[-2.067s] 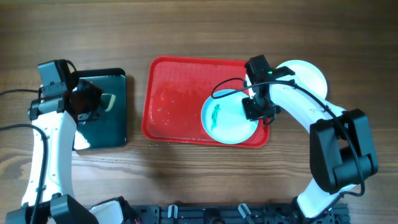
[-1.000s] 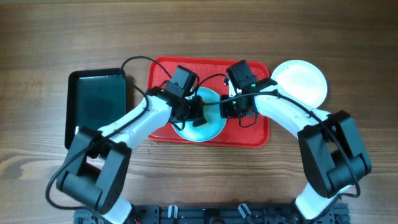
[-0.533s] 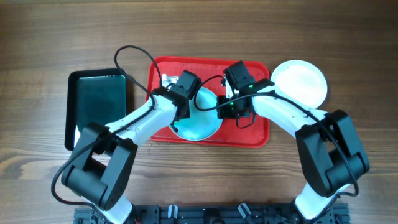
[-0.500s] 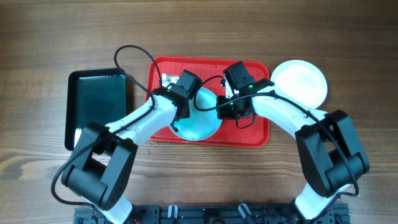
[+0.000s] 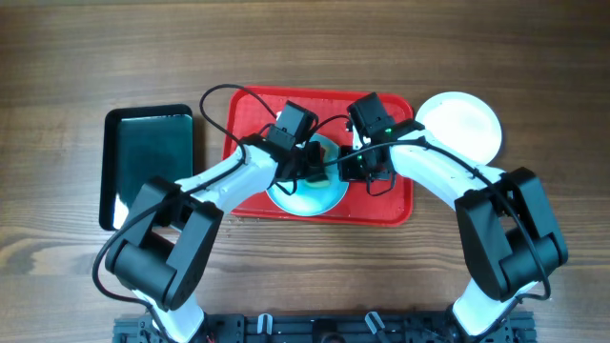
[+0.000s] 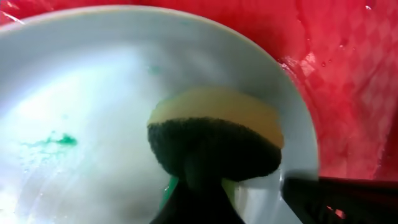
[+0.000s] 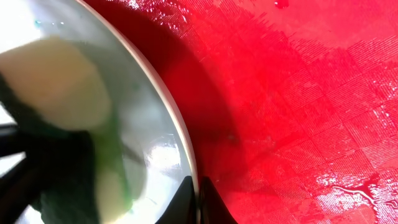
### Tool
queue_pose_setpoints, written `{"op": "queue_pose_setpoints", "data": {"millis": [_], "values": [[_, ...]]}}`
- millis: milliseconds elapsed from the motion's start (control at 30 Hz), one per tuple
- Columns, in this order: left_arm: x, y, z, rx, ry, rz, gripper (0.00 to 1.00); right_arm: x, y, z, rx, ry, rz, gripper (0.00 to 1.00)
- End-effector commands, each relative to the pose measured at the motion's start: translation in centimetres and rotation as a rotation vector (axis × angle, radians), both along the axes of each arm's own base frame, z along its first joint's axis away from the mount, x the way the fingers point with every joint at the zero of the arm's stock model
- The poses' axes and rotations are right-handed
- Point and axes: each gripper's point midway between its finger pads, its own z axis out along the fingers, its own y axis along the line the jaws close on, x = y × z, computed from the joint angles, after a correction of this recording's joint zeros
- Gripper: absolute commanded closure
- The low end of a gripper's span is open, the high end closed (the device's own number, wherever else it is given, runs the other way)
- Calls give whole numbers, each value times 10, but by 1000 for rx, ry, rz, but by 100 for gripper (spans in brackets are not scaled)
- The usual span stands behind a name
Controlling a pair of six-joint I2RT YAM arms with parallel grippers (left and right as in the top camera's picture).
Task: Clean dirty plates on tray and stack at the side
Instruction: 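Scrub the held light blue plate with the sponge in the left gripper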
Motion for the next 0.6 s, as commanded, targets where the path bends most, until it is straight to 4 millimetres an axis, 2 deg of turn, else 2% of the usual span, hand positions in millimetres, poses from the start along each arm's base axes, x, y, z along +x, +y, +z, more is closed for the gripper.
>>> {"op": "queue_pose_setpoints", "data": {"millis": [0, 167, 233, 300, 367, 433, 467, 567], "values": [[35, 79, -14, 330, -130, 217, 96, -8, -3, -9, -20, 29, 3, 96], [57, 144, 0, 534, -228, 380, 96, -8, -3, -9, -22, 31, 3, 96], [56, 155, 6, 564, -232, 402, 96, -8, -4, -9, -25, 29, 1, 96], [56, 164, 22, 598, -262, 428, 96, -7, -5, -9, -28, 28, -1, 96], [56, 173, 52, 621, -323, 465, 96, -7, -6, -9, -34, 25, -3, 96], [52, 168, 79, 551, -348, 466, 96, -7, -6, -9, -35, 25, -4, 96], [48, 157, 84, 482, -328, 438, 96, -7, -6, -9, -34, 24, -4, 96], [30, 108, 75, 224, -194, 296, 96, -6, -5, -9, -33, 22, -4, 96]]}}
